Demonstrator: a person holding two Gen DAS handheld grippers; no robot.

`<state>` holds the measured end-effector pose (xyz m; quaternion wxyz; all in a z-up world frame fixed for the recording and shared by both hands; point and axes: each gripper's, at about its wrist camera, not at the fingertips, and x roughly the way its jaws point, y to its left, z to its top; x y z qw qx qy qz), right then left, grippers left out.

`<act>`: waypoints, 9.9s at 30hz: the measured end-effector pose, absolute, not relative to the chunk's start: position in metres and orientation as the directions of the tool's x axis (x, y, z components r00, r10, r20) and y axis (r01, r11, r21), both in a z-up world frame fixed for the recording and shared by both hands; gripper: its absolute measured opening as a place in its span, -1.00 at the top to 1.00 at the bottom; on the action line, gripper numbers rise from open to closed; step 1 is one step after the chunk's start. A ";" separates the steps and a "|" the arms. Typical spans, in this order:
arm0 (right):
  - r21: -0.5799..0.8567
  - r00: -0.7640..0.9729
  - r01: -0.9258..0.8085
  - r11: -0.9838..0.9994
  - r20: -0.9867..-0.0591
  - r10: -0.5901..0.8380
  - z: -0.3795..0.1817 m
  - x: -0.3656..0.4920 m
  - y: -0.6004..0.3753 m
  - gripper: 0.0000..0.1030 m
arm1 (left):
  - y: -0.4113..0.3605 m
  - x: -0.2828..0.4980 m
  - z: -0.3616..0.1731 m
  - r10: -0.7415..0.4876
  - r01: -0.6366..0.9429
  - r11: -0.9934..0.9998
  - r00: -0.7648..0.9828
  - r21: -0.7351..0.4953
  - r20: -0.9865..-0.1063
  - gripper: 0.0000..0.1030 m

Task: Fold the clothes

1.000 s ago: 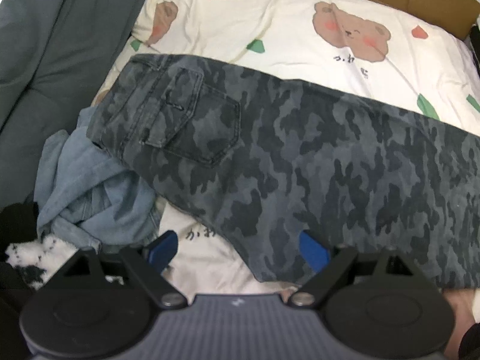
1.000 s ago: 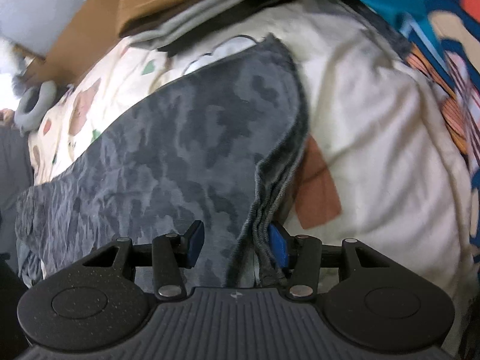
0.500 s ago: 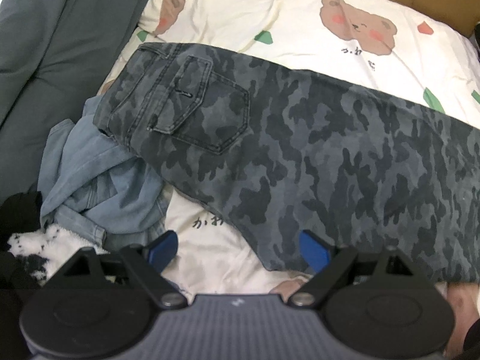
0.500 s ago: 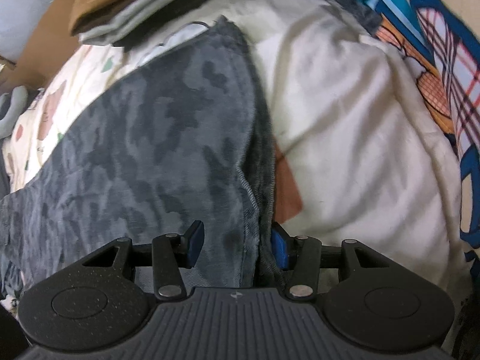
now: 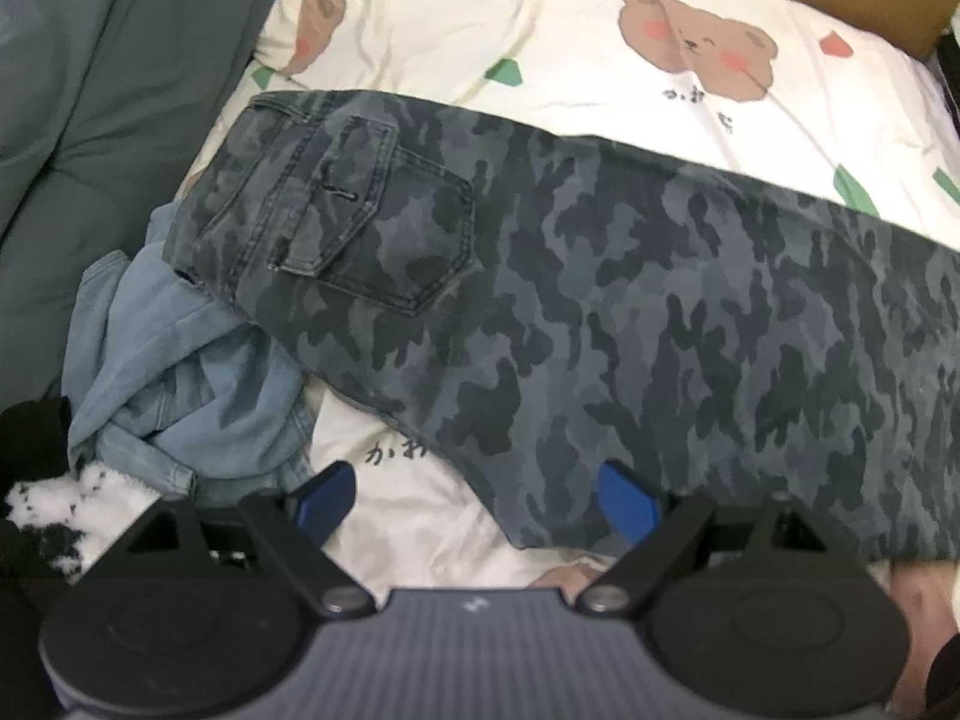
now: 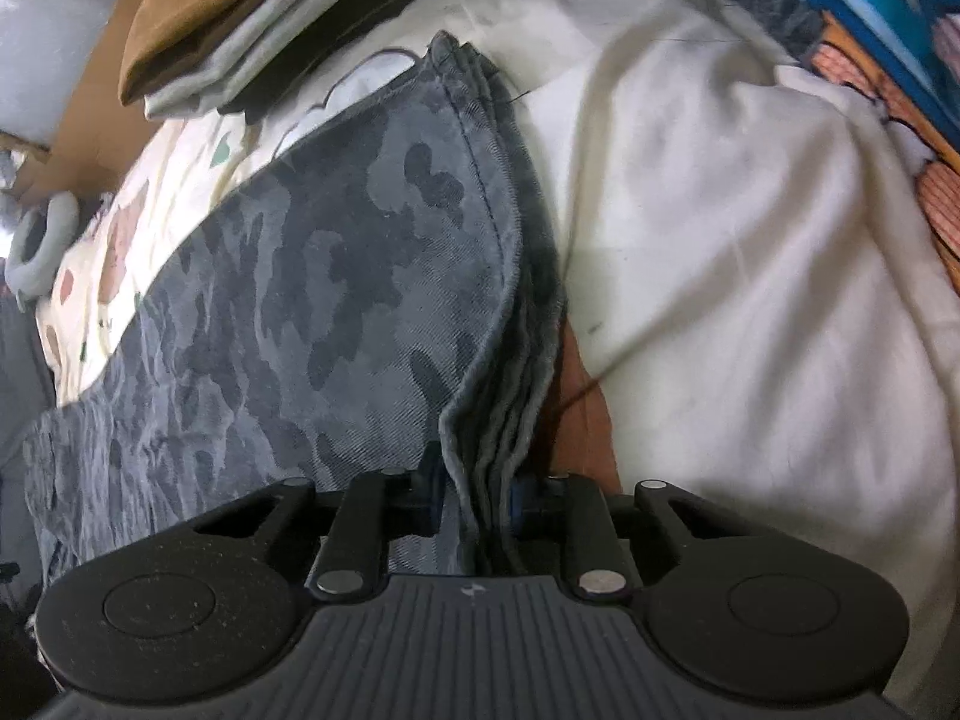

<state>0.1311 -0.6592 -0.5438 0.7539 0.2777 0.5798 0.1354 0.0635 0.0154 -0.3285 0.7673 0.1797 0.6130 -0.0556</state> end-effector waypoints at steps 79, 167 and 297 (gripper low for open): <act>0.438 0.496 -0.220 0.871 -0.719 0.487 -0.133 0.158 -0.738 0.84 | -0.062 0.034 -0.445 -0.356 0.486 0.841 0.169 -0.236 -0.919 -0.72; 0.389 -0.111 -0.566 0.727 -0.910 0.401 -0.312 0.120 -0.067 0.82 | 0.132 0.057 -0.427 -0.355 -0.137 0.781 0.705 -0.610 -0.614 -0.60; 0.632 -0.113 -0.508 0.586 -0.723 0.682 -0.431 0.279 -0.036 -0.28 | 0.158 0.047 -0.471 -0.213 -0.329 0.757 0.693 -0.565 -0.689 -0.19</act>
